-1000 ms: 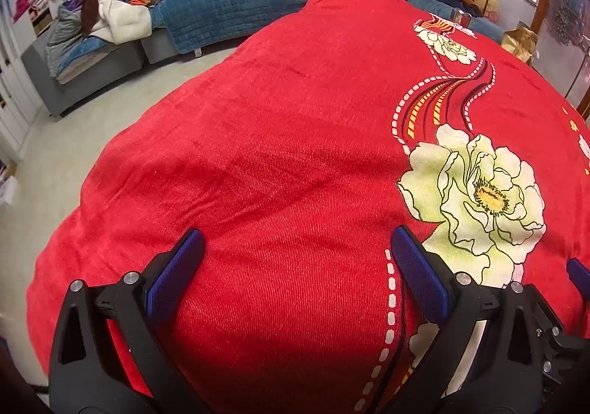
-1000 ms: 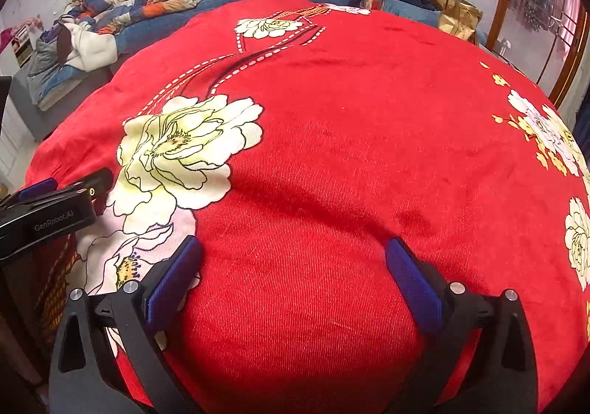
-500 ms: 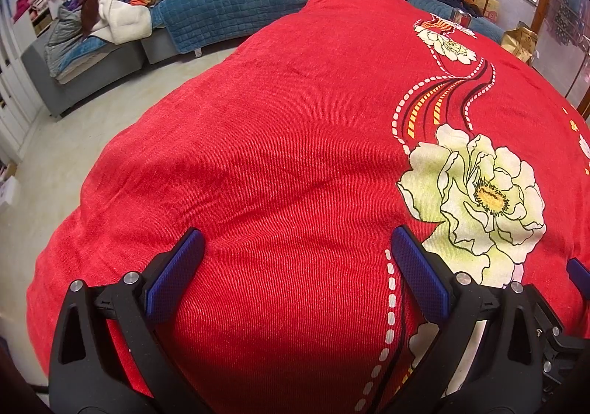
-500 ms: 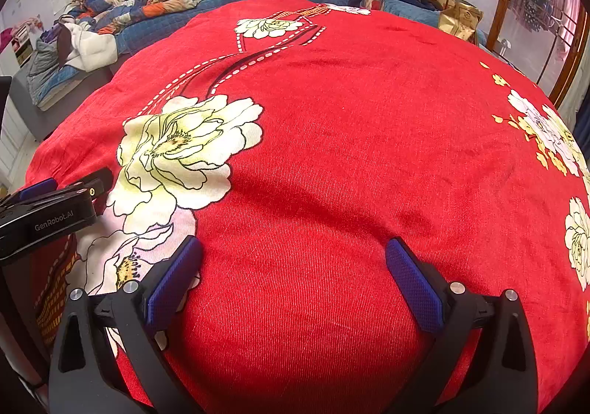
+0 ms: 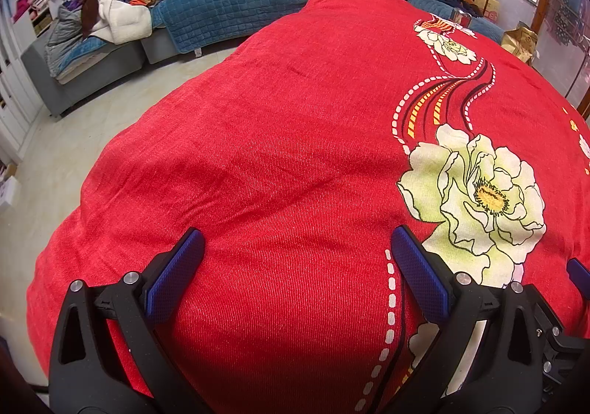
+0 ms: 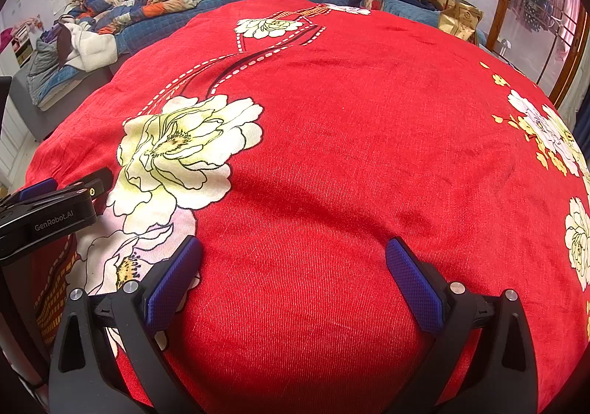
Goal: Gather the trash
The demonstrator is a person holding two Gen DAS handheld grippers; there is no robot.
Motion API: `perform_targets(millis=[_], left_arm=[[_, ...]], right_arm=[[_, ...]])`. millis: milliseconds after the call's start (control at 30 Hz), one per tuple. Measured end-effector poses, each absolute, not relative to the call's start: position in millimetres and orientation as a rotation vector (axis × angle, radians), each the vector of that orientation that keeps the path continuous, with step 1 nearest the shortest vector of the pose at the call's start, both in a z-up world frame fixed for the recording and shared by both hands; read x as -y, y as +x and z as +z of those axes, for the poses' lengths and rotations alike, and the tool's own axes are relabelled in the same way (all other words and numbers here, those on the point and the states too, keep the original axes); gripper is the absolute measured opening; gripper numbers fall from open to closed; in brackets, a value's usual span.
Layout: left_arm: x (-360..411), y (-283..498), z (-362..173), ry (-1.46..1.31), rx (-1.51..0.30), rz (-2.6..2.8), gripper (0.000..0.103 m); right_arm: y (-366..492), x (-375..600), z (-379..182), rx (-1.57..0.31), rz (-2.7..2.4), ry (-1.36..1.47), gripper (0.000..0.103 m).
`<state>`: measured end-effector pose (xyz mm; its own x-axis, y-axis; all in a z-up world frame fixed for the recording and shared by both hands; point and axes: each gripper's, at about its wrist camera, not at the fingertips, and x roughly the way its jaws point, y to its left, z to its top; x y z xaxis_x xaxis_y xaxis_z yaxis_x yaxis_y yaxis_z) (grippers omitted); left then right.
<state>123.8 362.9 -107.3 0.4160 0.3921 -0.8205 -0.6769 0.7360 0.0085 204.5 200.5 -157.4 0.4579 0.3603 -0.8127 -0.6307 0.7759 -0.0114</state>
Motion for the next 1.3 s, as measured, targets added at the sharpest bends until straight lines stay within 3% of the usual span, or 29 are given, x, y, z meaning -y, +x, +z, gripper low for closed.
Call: perform_targets(millis=[1300], left_arm=[[-363.2, 124.1, -111.3, -0.349, -0.92, 0.689, 0.093]], right_arm=[[205.7, -200.7, -158.2, -0.908, 0.625, -0.331, 0.098]])
